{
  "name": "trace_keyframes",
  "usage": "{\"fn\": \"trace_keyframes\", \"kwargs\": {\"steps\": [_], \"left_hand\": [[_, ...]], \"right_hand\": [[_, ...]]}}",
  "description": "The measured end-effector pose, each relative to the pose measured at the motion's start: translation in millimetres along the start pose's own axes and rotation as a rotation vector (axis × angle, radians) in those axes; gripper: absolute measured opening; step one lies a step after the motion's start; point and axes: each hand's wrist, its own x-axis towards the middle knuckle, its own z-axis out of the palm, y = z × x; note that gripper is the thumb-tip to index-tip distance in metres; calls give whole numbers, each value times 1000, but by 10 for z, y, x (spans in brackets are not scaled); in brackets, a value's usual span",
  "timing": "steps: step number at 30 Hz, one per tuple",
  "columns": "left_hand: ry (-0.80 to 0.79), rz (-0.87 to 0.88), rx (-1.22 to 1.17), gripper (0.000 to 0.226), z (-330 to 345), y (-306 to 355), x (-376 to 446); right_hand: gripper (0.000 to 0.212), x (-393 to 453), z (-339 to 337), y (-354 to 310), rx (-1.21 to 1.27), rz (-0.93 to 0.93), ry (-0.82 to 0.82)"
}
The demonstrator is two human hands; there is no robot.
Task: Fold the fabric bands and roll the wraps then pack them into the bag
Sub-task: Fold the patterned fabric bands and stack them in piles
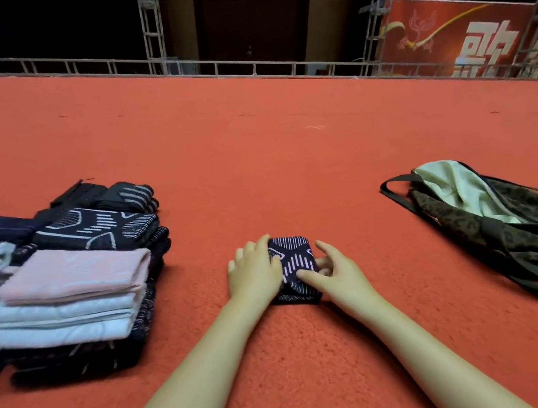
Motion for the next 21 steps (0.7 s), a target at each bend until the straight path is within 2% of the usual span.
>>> {"fn": "trace_keyframes", "kwargs": {"steps": [3, 5, 7, 11, 16, 21], "left_hand": [[-10, 7, -62, 51, -58, -4, -84], [-67, -10, -242, 56, -175, -16, -165], [-110, -7, -471, 62, -419, -9, -277], [67, 110, -684, 60, -1194, -69, -462], [137, 147, -708, 42, -2120, -480, -643], [358, 55, -602, 45, -2724, -1233, -758]], "right_hand": [[47, -58, 21, -88, 140, 105, 5], [35, -155, 40, -212, 310, 123, 9], [34, -226, 23, -398, 411, 55, 37], [43, -298, -83, -1047, 657, 5, -66], [38, -315, 210, -1925, 682, -49, -227], [33, -297, 977, -2571, 648, -9, -242]]}}
